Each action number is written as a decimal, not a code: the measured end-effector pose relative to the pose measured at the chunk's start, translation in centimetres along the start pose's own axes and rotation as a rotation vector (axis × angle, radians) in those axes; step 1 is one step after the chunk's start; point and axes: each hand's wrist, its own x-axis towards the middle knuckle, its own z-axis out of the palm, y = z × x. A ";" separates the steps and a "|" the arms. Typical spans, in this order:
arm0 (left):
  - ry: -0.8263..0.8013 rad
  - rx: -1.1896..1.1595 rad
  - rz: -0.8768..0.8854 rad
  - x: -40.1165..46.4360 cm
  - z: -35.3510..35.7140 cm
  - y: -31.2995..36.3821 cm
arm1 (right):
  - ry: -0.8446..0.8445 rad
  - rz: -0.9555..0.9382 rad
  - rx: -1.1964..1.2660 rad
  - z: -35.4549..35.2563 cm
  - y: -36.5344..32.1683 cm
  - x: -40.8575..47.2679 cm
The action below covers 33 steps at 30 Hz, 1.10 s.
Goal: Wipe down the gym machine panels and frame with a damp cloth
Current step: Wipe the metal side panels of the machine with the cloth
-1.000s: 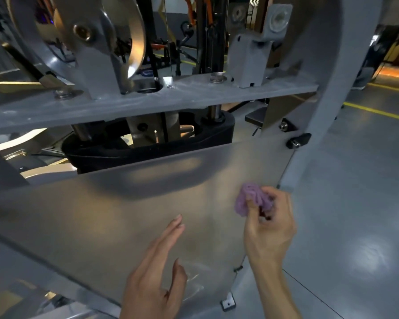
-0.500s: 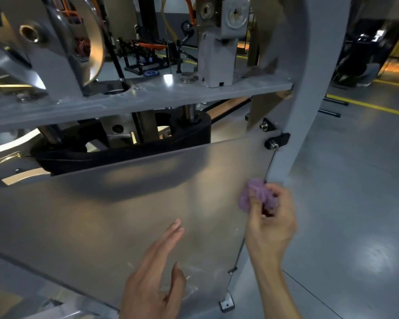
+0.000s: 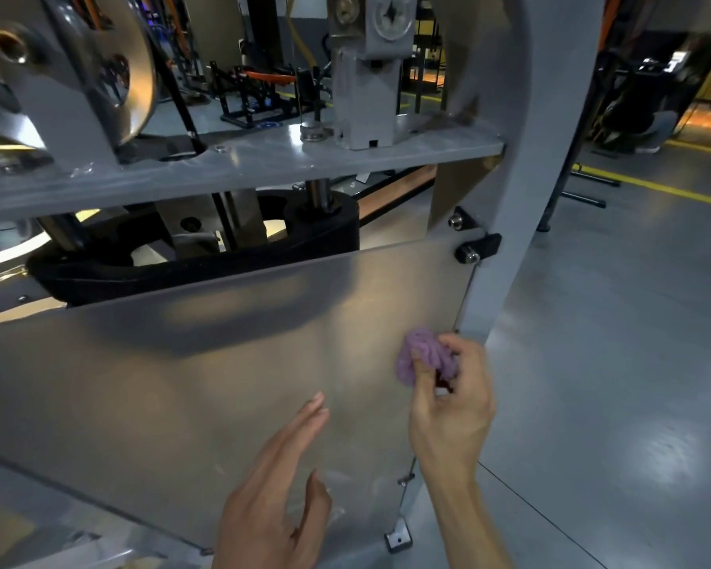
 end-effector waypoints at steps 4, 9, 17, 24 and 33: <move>-0.020 -0.002 0.005 0.0 0.0 0.4 | -0.072 0.039 0.022 -0.3 0.5 -0.5; -0.009 -0.013 -0.004 -0.3 -0.1 0.5 | 0.037 -0.019 0.028 -1.3 -0.4 2.5; 0.002 -0.014 0.020 -0.6 0.5 0.4 | -0.094 0.207 0.025 -1.6 2.1 -0.3; 0.011 -0.108 -0.073 -0.1 0.8 1.1 | -0.322 0.736 0.588 -3.0 0.5 -0.8; -0.057 -0.175 -0.096 2.1 2.3 3.6 | -0.502 0.971 0.860 -2.3 -1.4 -3.4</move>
